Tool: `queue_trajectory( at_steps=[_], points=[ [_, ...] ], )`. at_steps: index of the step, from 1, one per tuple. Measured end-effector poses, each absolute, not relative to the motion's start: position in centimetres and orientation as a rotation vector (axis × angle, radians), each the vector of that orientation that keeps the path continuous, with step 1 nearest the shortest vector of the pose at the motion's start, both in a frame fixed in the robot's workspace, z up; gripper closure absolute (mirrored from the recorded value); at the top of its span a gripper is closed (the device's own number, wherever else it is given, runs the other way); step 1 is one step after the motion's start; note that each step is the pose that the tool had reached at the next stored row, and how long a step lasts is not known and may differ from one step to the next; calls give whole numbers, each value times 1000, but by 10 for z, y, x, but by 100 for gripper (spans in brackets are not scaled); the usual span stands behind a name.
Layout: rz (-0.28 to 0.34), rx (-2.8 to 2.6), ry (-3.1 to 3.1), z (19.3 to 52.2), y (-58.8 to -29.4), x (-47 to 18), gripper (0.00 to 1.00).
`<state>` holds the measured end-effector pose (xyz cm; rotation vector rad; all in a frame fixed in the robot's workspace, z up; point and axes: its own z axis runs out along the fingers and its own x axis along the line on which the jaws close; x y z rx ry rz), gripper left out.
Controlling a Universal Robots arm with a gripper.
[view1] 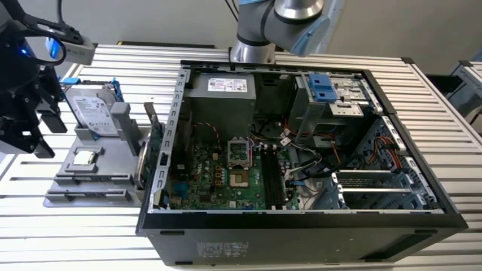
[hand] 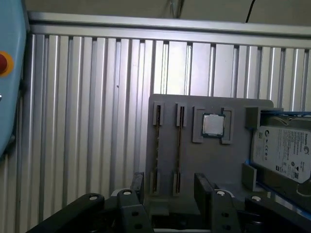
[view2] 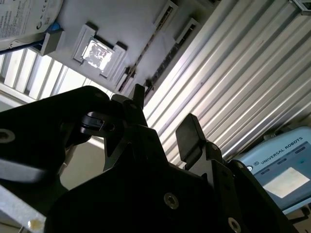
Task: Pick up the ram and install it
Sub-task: 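Pick up the ram and move it above insertion slot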
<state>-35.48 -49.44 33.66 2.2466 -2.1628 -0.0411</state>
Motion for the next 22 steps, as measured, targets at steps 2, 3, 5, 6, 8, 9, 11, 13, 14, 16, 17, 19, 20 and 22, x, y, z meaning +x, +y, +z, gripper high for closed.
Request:
queue_trajectory(
  at_steps=[2, 3, 5, 6, 8, 9, 11, 13, 14, 16, 17, 19, 20, 22],
  points=[
    [-41, 2247, -2163, 335, -494, -355, 0],
    [-41, 2247, -2163, 335, -494, -355, 0],
    [-41, 2246, -2163, 334, -494, -355, 0],
    [-41, 2247, -2163, 333, -494, -355, 0],
    [-41, 2247, -2163, 332, -494, -355, 0],
    [-41, 2247, -2163, 331, -494, -355, 0],
    [-41, 2247, -2163, 330, -494, -354, 0],
    [-41, 2247, -2163, 329, -494, -354, 0],
    [-41, 2247, -2163, 328, -494, -354, 0],
    [-41, 2247, -2163, 327, -494, -354, 0],
    [-41, 2247, -2163, 326, -494, -354, 0],
    [-41, 2247, -2163, 325, -494, -354, 0],
    [-41, 2247, -2163, 325, -494, -354, 0],
    [-41, 2247, -2163, 324, -494, -354, 0]
  ],
)
